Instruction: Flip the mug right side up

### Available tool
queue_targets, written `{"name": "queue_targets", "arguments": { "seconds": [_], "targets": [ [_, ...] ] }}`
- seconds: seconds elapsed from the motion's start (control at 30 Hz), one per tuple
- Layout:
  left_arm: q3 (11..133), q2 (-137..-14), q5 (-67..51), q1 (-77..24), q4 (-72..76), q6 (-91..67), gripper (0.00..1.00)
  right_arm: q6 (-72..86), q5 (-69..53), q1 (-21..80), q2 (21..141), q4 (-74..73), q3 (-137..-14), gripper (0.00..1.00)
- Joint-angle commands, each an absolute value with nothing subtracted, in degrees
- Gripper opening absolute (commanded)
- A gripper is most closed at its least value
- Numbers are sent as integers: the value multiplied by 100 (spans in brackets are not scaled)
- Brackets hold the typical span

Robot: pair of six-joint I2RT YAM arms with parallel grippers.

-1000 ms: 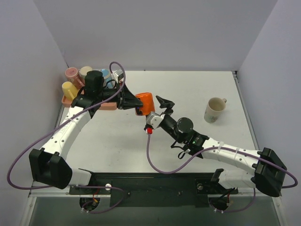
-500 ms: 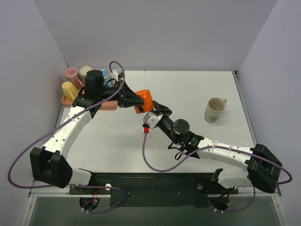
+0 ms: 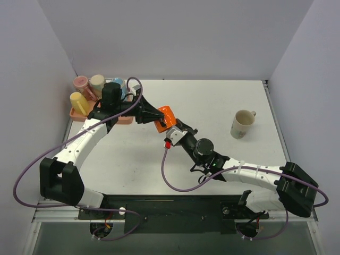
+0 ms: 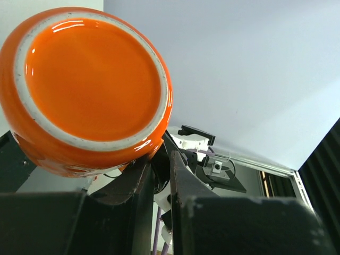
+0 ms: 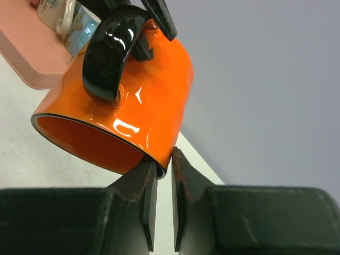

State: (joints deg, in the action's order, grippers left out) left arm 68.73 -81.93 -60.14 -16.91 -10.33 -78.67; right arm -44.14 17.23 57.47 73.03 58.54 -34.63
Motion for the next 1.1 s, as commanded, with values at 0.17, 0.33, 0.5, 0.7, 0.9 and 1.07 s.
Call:
{"name": "queue_targets", "arguments": {
  "seconds": [0.17, 0.33, 0.5, 0.7, 0.9, 1.07],
  "targets": [
    [6916, -8306, -5775, -1784, -483, -7708, 0, -3735, 1634, 5774, 7601, 7828, -3041, 6],
    [7136, -8323, -5809, -1784, -571, -7787, 0, -3884, 1889, 5783, 8085, 8559, -3348, 16],
    [7102, -8341, -5906, -1784, -274, -8049, 0, -4051, 2118, 5783, 8700, 9255, -3717, 27],
    [7058, -8420, -6003, -1784, 229, -8341, 0, -3955, 2161, 5836, 9052, 9264, -4095, 36],
    [6803, -8393, -5994, -1758, 413, -8472, 0, -3991, 2539, 5880, 8974, 9272, -4315, 40],
    [6645, -8411, -5985, -1740, 773, -8736, 0, -3850, 2769, 5933, 8807, 9264, -4351, 15]
  ]
}}
